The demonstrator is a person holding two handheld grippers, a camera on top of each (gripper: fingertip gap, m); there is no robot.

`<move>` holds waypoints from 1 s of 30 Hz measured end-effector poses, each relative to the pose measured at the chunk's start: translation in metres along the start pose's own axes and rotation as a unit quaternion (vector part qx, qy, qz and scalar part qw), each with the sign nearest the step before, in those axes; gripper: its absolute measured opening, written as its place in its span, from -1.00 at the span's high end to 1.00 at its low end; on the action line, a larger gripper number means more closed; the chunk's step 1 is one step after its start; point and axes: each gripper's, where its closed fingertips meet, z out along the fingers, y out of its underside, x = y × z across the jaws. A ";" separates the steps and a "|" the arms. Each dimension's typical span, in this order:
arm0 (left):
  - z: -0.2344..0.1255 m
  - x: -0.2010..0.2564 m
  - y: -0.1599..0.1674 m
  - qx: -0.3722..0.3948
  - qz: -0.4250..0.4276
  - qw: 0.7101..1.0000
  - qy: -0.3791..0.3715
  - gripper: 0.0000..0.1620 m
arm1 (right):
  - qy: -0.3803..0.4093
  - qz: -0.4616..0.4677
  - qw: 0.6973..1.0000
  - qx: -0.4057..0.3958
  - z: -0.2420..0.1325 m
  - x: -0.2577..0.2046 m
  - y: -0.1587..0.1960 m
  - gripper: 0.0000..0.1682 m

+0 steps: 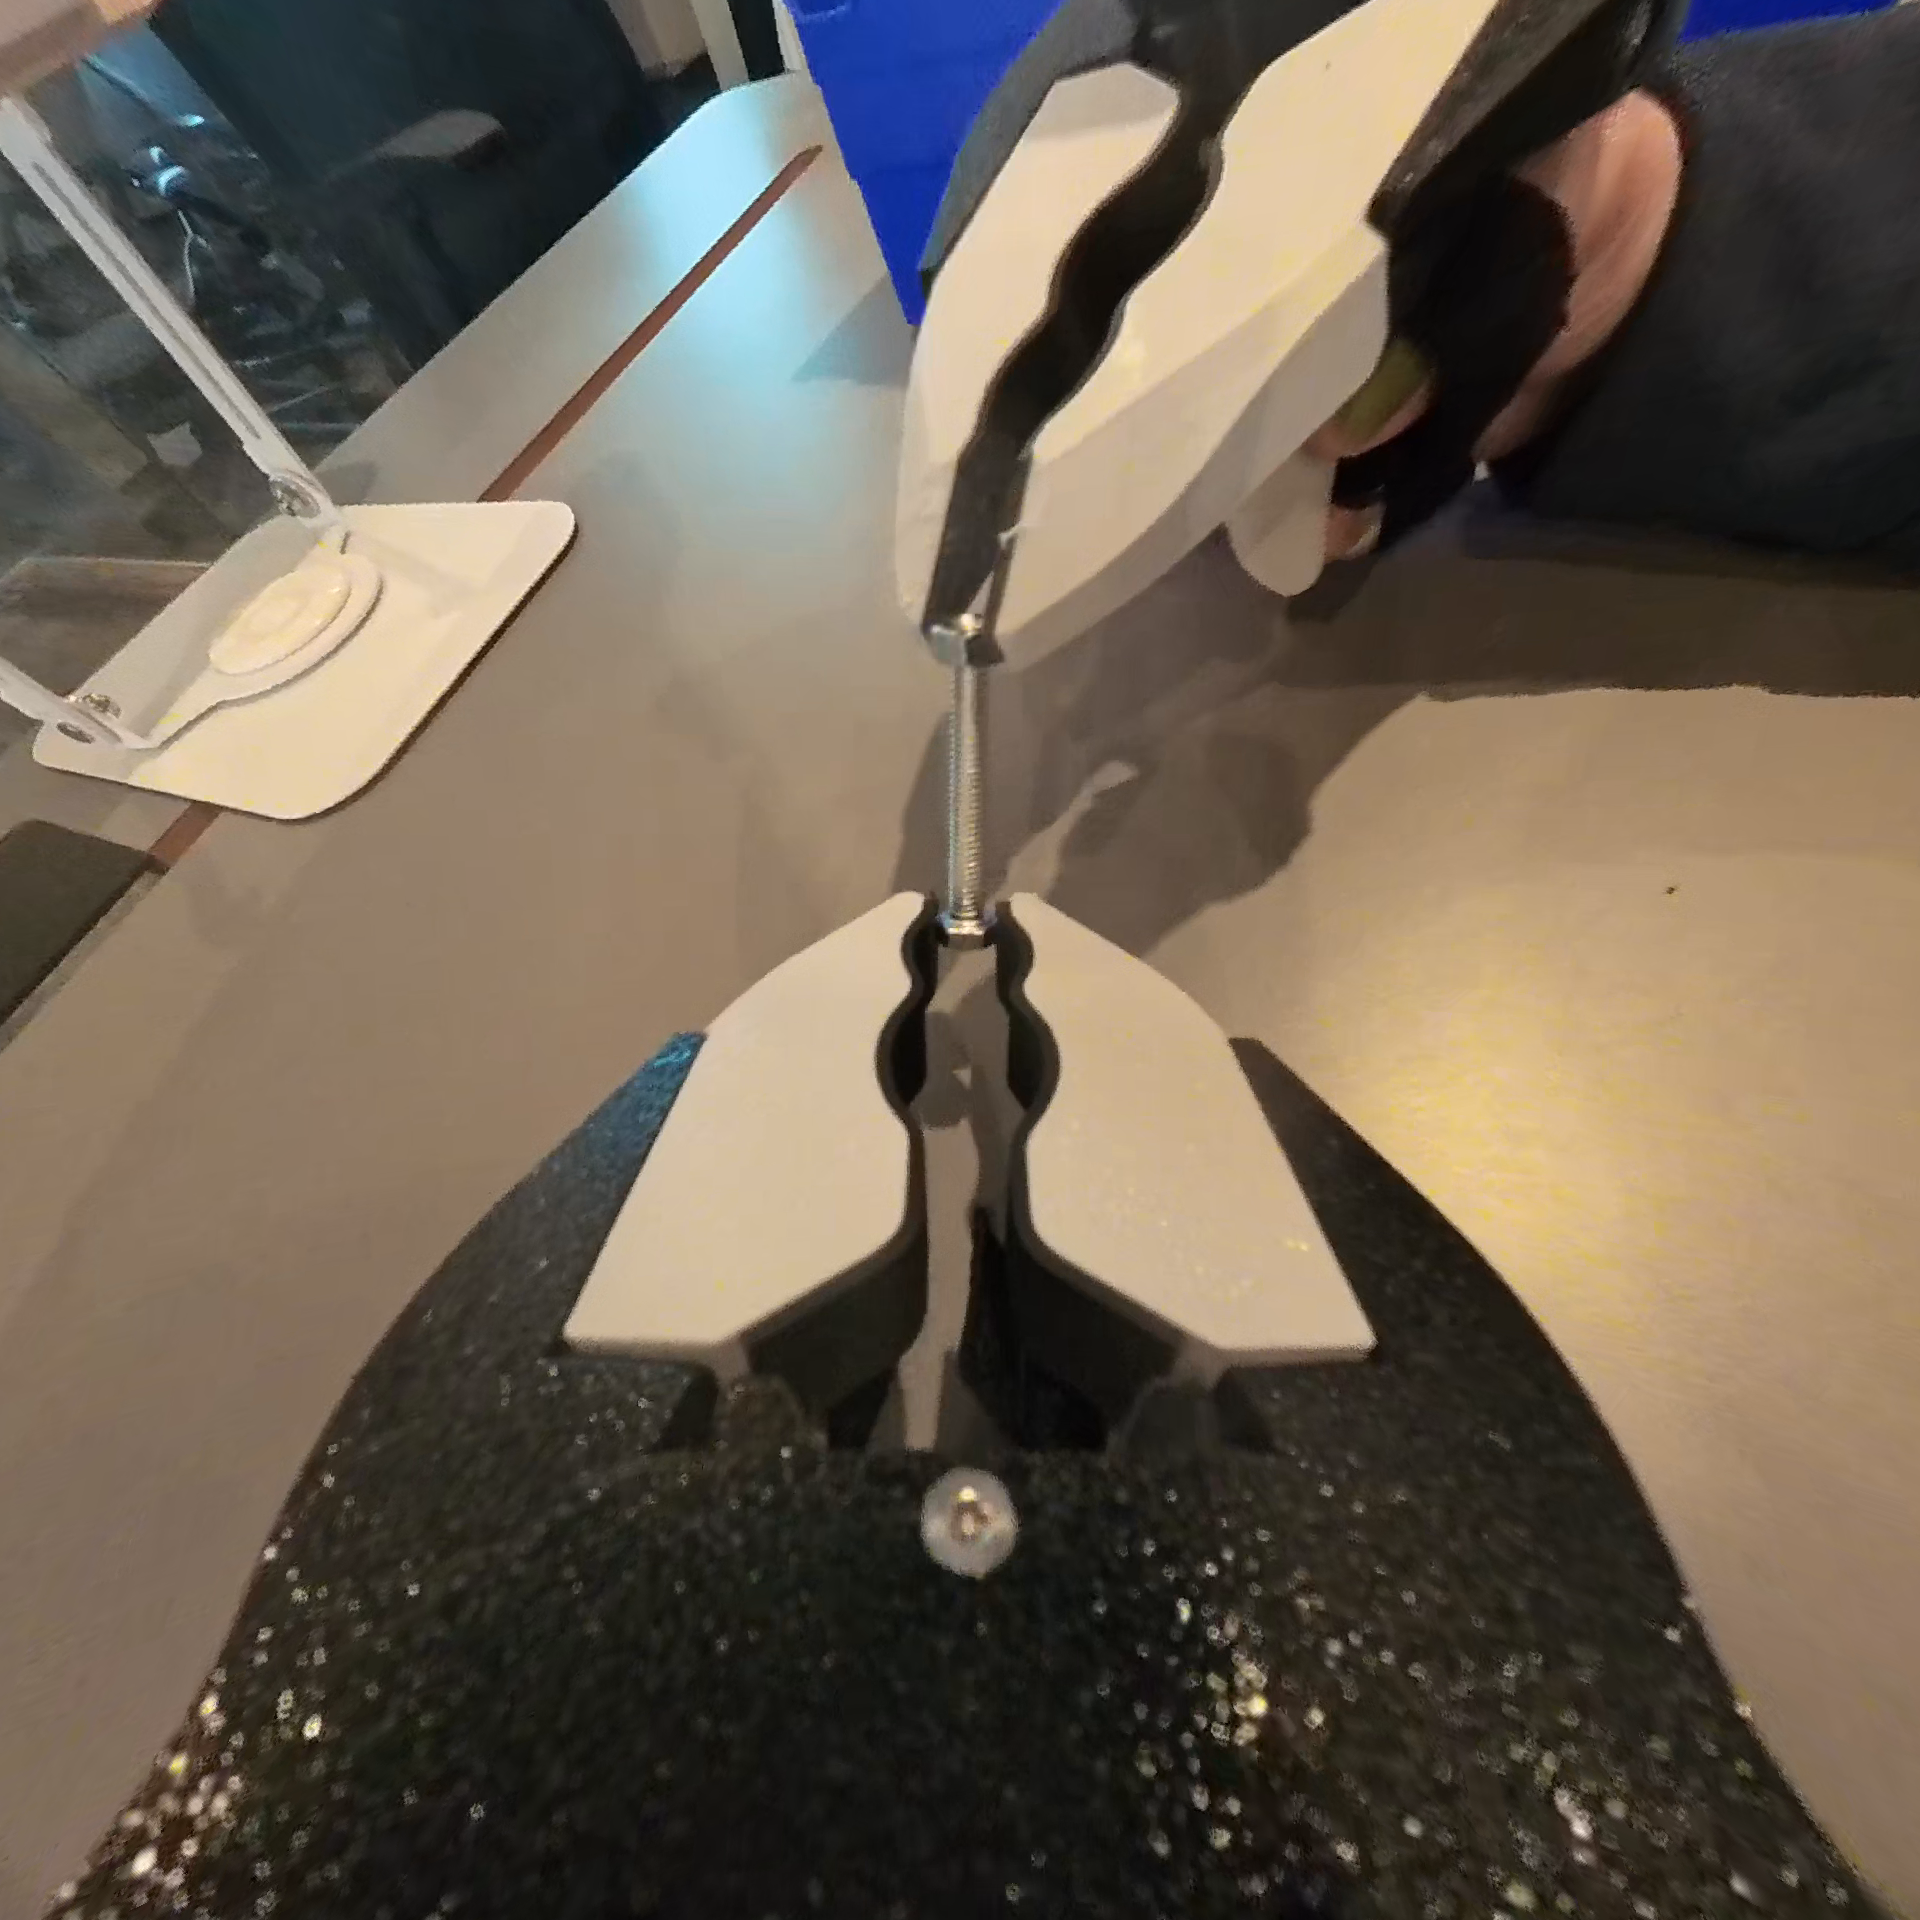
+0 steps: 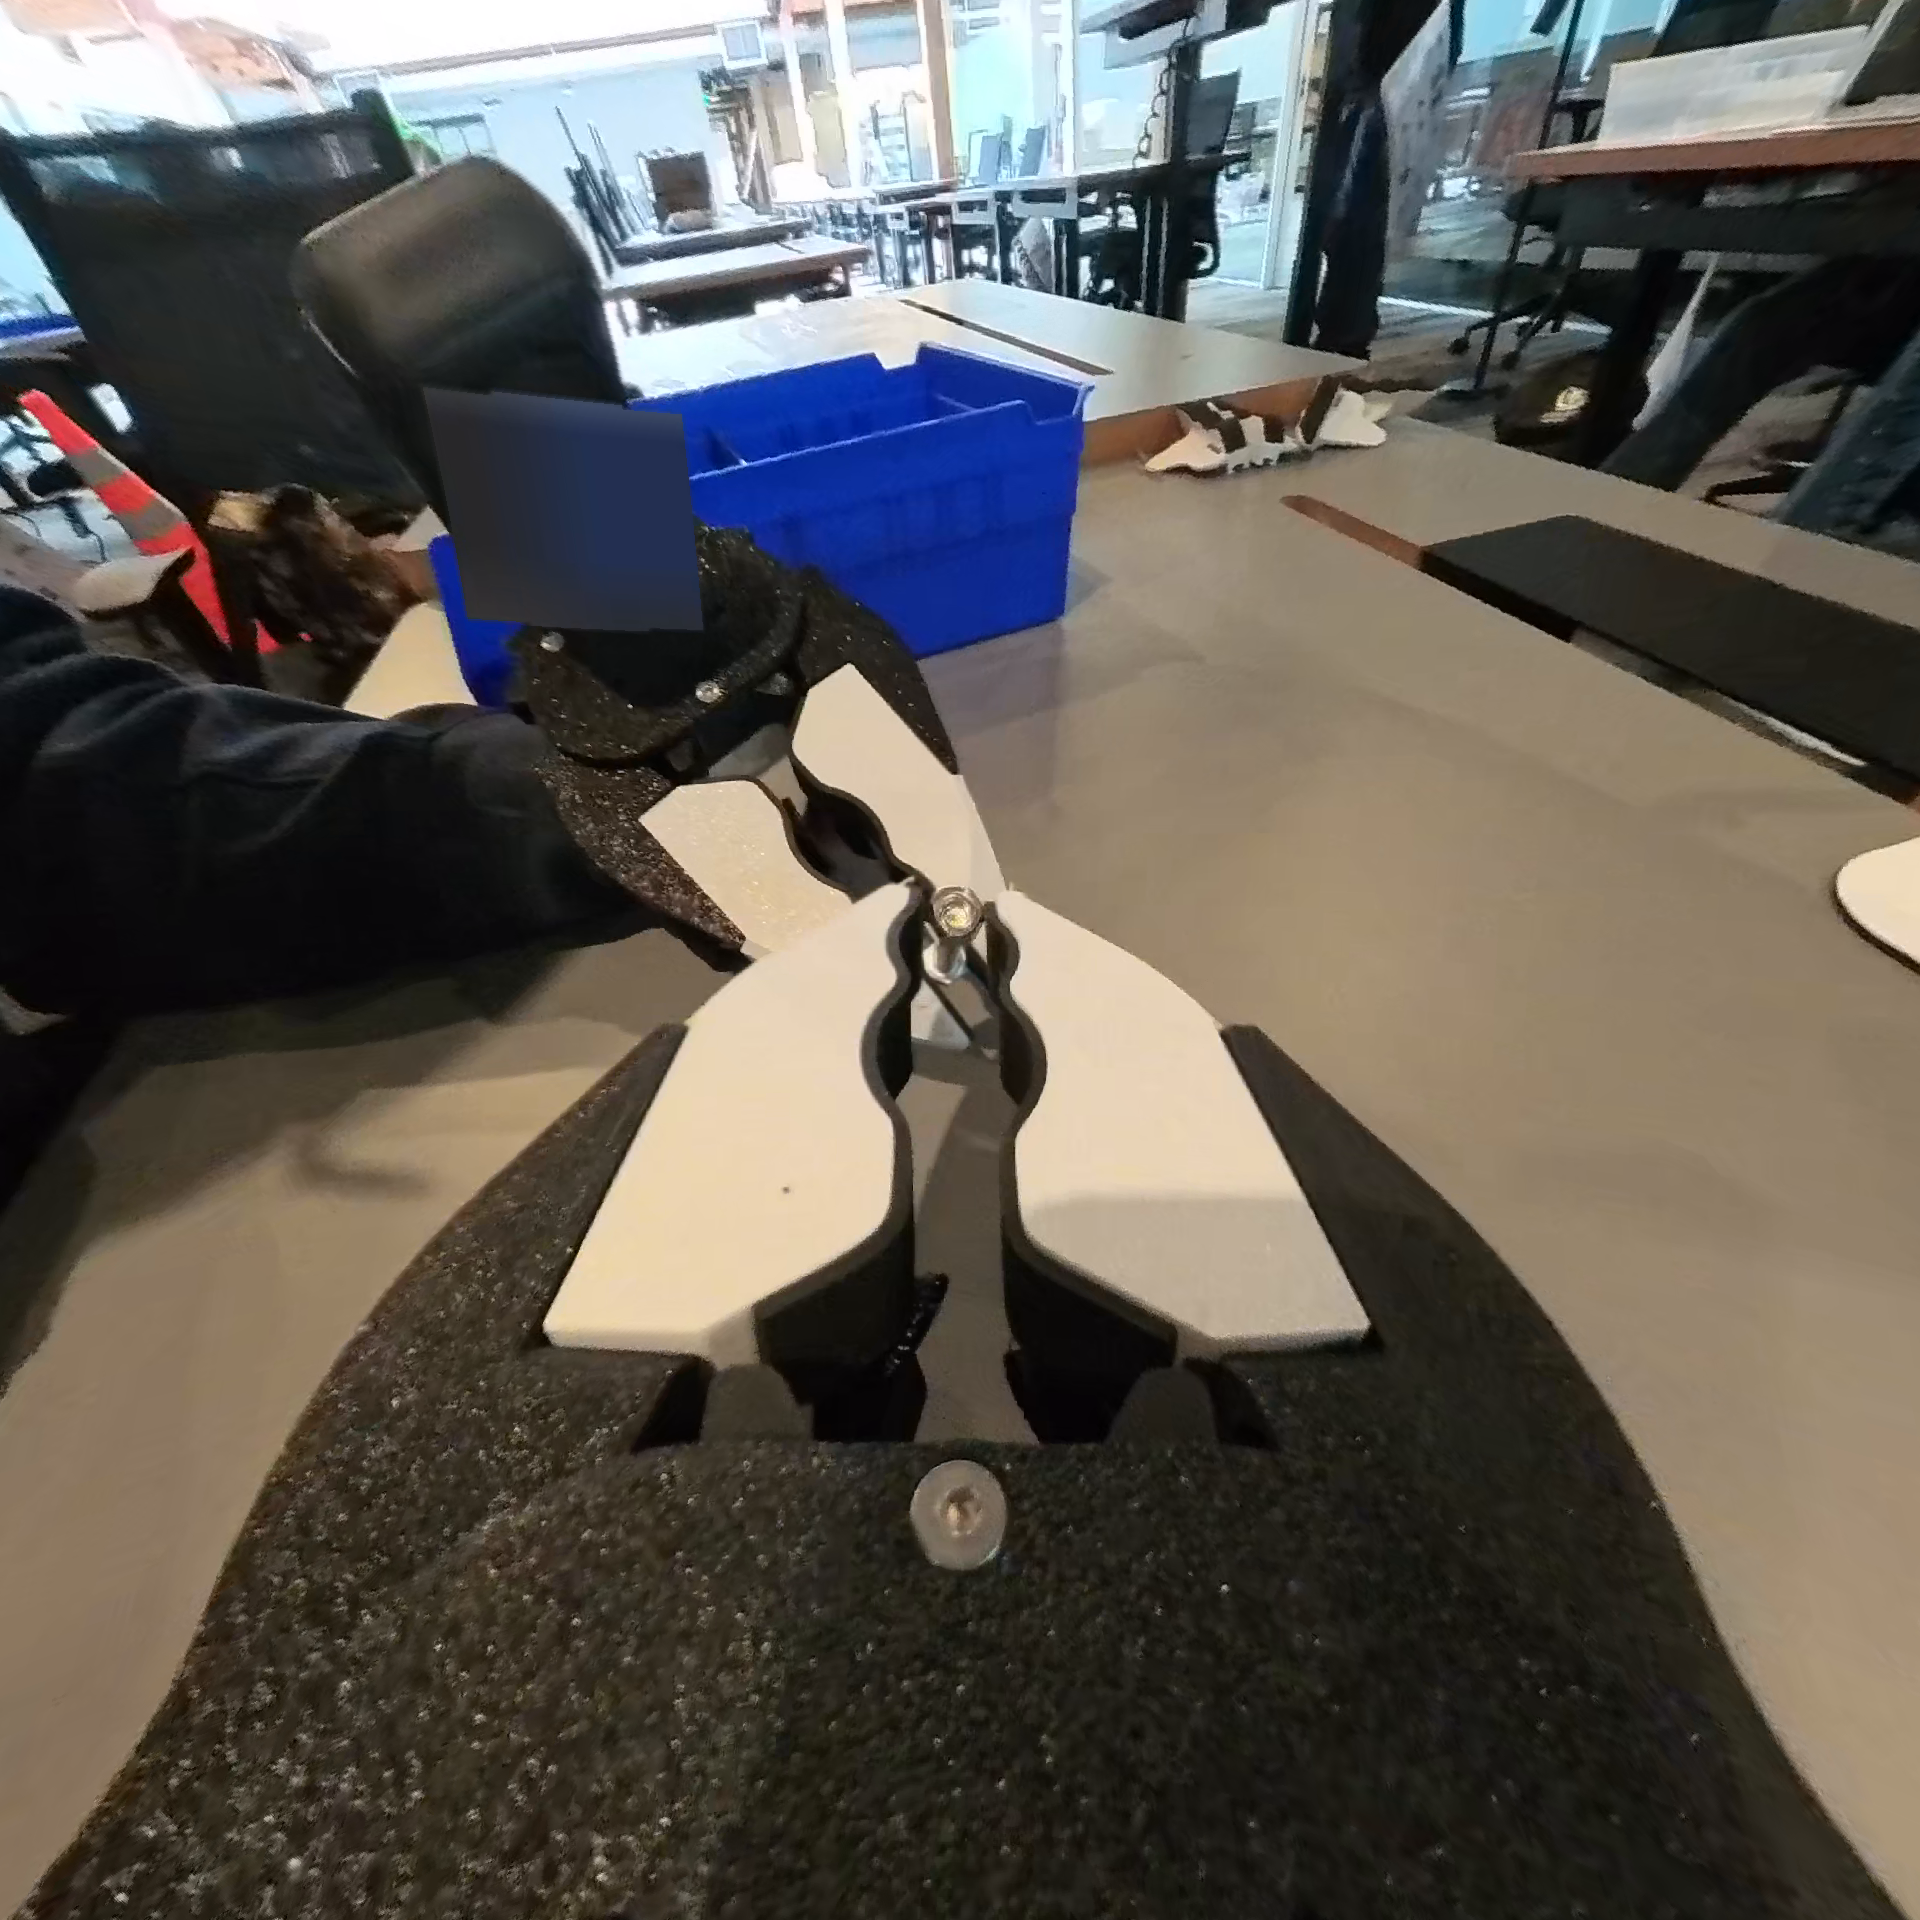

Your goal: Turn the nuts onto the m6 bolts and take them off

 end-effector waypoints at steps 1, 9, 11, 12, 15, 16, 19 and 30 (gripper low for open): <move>0.000 0.000 0.000 0.001 0.002 1.000 0.001 0.88 | -0.002 -0.002 1.000 0.000 0.000 0.000 0.000 0.87; -0.001 0.001 -0.002 0.010 0.007 1.000 0.004 0.88 | -0.004 -0.008 1.000 0.003 -0.001 -0.003 -0.002 0.87; -0.001 0.000 -0.003 0.014 0.004 1.000 0.005 0.88 | -0.005 -0.009 1.000 0.006 -0.001 -0.003 -0.003 0.87; -0.002 0.000 -0.003 0.014 0.003 1.000 0.005 0.88 | -0.005 -0.009 1.000 0.007 -0.001 -0.003 -0.003 0.87; -0.001 0.001 -0.004 0.015 0.002 1.000 0.006 0.88 | -0.006 -0.009 1.000 0.009 -0.001 -0.004 -0.004 0.87; -0.001 0.000 -0.004 0.015 0.001 1.000 0.006 0.88 | -0.007 -0.009 1.000 0.010 0.000 -0.004 -0.004 0.87; -0.002 0.000 -0.004 0.016 -0.001 1.000 0.006 0.88 | -0.007 -0.009 1.000 0.013 0.000 -0.004 -0.004 0.86; -0.004 -0.004 -0.006 0.026 -0.021 0.999 0.003 0.88 | -0.005 -0.007 0.999 0.031 -0.002 -0.004 -0.010 0.76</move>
